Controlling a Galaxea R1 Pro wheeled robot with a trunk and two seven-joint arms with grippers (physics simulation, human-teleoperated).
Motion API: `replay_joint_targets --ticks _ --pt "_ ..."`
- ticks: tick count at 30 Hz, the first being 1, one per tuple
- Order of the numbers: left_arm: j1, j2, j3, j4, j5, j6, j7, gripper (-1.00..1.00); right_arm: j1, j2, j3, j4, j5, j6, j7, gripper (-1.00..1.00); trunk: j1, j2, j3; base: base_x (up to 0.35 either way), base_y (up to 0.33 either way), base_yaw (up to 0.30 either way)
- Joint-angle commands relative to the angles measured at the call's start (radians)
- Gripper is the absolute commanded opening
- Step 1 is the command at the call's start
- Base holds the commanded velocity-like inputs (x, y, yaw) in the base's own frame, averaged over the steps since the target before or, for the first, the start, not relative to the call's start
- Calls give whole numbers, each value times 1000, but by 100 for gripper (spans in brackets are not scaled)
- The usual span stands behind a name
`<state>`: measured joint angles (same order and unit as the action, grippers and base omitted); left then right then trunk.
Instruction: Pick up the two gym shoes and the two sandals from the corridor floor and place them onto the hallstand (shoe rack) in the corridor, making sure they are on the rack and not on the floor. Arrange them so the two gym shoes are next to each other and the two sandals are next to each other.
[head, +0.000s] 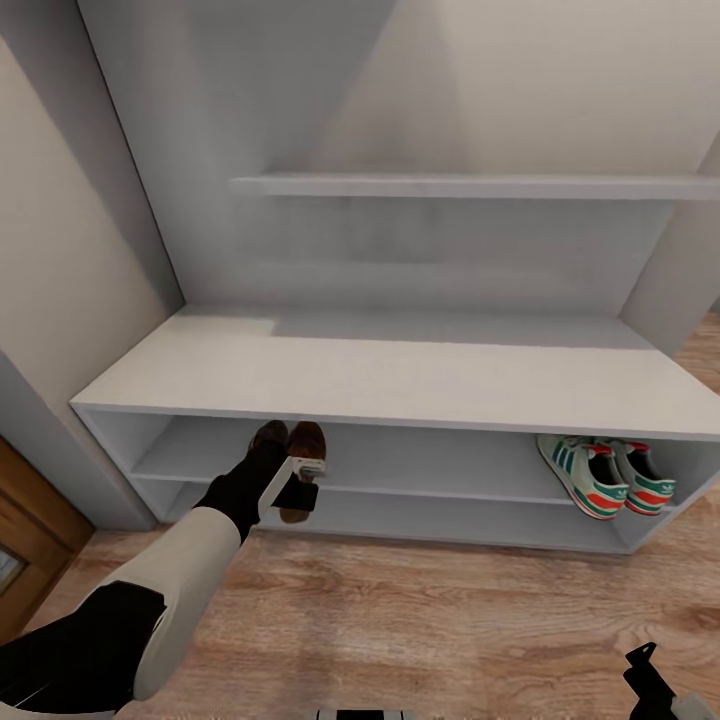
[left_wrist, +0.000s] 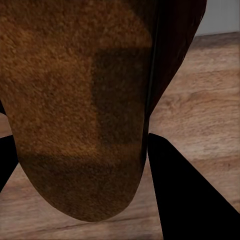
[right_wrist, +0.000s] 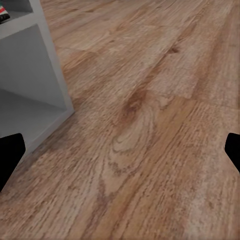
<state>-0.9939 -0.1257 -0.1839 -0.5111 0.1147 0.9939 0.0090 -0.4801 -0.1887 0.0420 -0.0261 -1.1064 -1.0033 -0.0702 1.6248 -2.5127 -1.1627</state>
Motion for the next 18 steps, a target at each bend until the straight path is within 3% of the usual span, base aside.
replay_joint_targets --ticks 1,13,18 --pt "0 0 0 -1 -3 0 -2 -100 0 0 0 0 0 0 0 100 0 0 -4 0 0 0" --pt "1 1 -1 -1 -3 -1 -3 -100 0 0 1 0 0 0 0 100 0 0 -4 2 0 0" --pt "1 1 0 -1 -3 -1 -3 -100 0 0 1 0 0 0 0 100 0 0 -4 206 0 0"
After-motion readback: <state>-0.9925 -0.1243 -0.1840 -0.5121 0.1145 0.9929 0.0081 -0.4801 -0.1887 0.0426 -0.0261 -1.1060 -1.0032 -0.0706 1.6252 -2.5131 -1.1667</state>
